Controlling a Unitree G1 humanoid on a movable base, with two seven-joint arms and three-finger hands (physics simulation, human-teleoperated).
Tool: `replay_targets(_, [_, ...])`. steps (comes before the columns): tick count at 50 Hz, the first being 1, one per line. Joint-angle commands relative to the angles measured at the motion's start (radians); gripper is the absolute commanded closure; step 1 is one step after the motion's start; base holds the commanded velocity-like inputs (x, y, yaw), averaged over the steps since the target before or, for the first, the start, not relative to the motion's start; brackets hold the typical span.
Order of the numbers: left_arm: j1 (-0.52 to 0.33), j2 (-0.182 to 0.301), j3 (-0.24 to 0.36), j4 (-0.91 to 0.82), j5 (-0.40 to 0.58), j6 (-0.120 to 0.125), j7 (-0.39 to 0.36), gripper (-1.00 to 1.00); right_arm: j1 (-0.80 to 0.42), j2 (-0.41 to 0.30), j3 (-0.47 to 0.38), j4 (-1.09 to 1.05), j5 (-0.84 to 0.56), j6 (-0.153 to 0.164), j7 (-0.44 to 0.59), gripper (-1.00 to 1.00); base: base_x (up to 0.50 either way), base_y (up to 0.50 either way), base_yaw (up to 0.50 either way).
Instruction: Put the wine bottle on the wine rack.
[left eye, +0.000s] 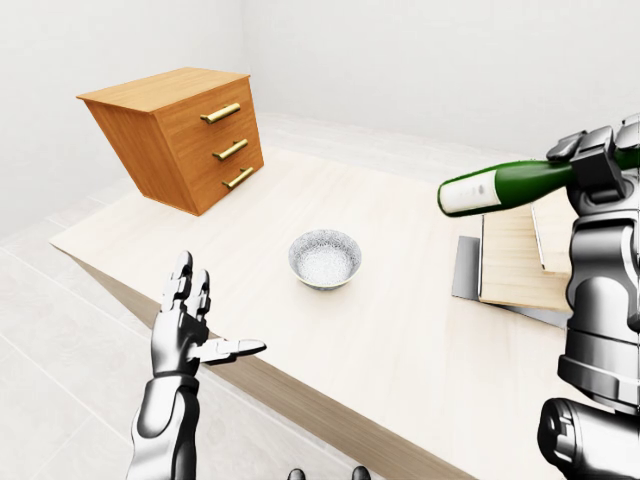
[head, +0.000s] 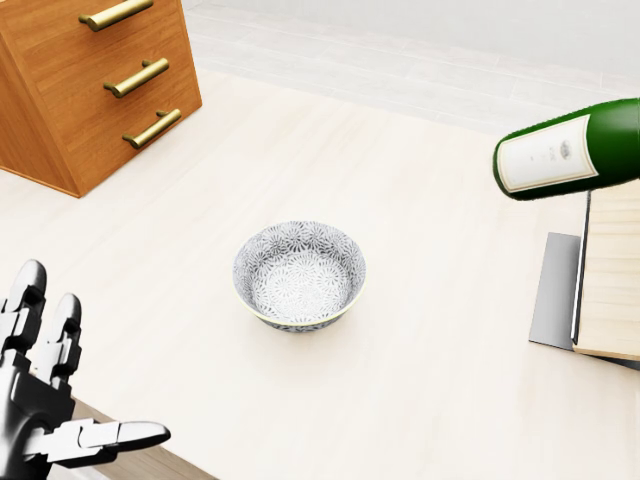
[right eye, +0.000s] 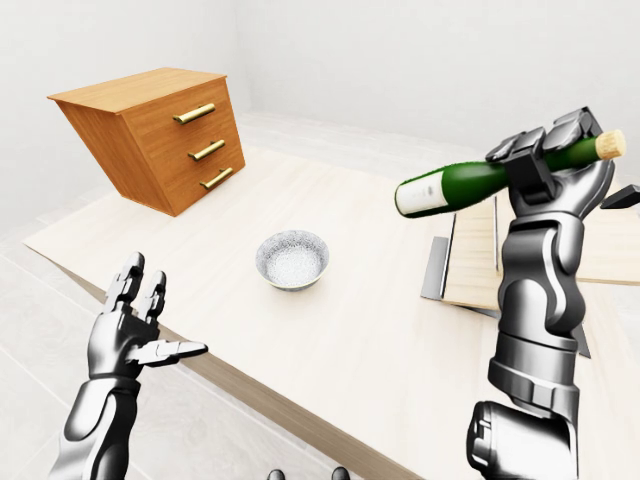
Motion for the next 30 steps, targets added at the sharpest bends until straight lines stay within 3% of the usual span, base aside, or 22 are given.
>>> replay_targets(1, [-0.006, 0.002, -0.001, 0.004, 0.002, 0.000, 0.003, -1.00, -0.065, -0.096, -0.060, 0.094, 0.112, 0.000, 0.047, 1.00, 0.00, 0.00, 0.00])
replay_targets(14, [-0.009, 0.007, 0.012, -0.014, -0.006, 0.000, 0.006, -1.00, -0.081, -0.170, -0.081, 0.275, 0.252, 0.000, 0.116, 1.00, 0.00, 0.00, 0.00])
replay_targets(30, [-0.020, 0.005, 0.008, 0.001, -0.002, 0.000, 0.012, -1.00, -0.080, -0.298, -0.112, 0.462, 0.327, 0.000, 0.190, 1.00, 0.00, 0.00, 0.00])
